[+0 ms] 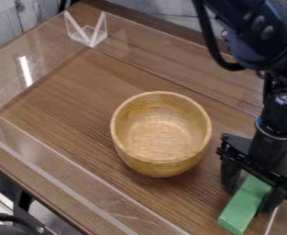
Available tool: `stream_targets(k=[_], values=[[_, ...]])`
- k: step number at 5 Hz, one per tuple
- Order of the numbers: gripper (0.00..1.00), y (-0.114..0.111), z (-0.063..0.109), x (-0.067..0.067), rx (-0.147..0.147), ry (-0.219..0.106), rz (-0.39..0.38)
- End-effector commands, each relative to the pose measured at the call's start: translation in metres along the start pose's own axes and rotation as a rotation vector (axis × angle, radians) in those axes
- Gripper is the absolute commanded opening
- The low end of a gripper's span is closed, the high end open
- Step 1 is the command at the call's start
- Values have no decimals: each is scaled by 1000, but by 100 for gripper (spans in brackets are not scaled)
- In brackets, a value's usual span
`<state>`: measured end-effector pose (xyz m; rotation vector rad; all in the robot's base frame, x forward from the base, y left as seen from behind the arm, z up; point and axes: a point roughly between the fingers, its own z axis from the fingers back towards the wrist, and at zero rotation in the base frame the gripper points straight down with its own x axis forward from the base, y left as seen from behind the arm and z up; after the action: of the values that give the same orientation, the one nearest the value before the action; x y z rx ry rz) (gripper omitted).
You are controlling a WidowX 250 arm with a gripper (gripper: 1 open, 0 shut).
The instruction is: Put the green block in the brown bowl
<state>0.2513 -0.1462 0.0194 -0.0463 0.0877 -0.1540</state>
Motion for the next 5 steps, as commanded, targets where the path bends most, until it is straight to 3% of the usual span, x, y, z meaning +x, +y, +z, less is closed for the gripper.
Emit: stream_targets(k=[1, 5], values=[[100, -1, 9, 10, -17, -35, 1], [100, 2, 8, 13, -26, -28, 28]])
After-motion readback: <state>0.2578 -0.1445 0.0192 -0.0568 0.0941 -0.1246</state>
